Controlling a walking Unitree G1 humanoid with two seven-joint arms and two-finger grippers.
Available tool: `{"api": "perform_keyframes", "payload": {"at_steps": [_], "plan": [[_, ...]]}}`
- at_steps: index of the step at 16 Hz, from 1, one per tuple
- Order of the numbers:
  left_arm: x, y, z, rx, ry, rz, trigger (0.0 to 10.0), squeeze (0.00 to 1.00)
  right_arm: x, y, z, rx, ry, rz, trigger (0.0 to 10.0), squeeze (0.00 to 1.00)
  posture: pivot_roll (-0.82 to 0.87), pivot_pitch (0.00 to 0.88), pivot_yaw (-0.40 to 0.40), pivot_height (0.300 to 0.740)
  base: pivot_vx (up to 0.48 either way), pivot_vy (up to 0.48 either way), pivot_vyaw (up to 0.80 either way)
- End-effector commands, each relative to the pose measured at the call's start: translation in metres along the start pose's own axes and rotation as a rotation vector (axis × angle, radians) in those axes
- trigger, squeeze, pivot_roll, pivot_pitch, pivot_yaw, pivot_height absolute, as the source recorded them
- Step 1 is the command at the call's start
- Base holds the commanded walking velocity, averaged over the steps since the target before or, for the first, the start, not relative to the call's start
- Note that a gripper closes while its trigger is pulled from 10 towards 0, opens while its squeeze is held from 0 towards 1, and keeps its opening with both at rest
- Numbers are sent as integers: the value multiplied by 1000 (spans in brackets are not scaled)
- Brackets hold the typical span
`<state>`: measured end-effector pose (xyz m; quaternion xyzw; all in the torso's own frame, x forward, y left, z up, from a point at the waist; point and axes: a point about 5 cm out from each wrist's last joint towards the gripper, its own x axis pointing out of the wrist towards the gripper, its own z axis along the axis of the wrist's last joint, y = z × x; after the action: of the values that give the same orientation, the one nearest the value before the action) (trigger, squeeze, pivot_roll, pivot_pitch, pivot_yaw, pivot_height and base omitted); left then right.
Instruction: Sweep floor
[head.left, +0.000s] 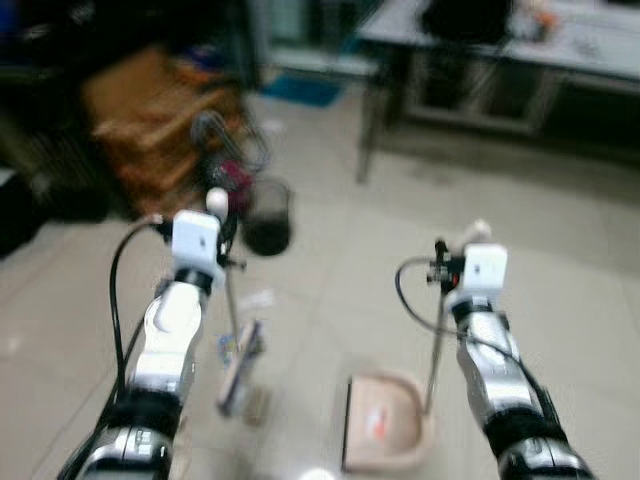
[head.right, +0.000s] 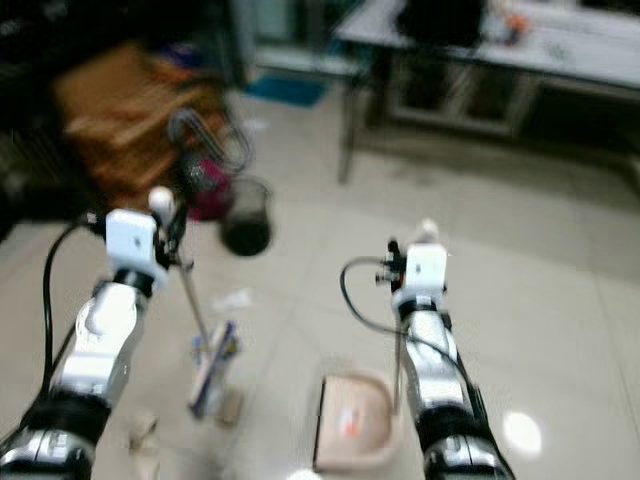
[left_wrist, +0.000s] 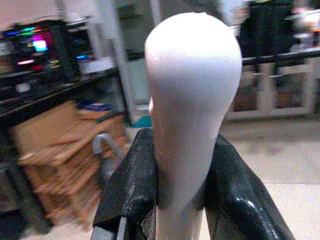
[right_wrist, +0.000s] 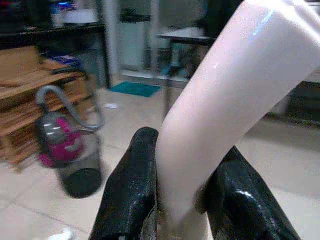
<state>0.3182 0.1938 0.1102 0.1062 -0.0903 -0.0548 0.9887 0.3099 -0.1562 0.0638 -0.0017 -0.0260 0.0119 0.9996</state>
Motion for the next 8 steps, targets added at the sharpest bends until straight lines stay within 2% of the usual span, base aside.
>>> {"api": "perform_keyframes", "payload": {"at_steps": [1,8], "plan": [[1,6,4,4,-15,11,10000,0,2,4,5,62,-36,-11,10000,0,-47,0,65,740,0,0,0],[-7,1,-10,44,49,-2,10000,0,-1,-1,5,22,-46,-5,10000,0,-56,0,65,740,0,0,0]]}}
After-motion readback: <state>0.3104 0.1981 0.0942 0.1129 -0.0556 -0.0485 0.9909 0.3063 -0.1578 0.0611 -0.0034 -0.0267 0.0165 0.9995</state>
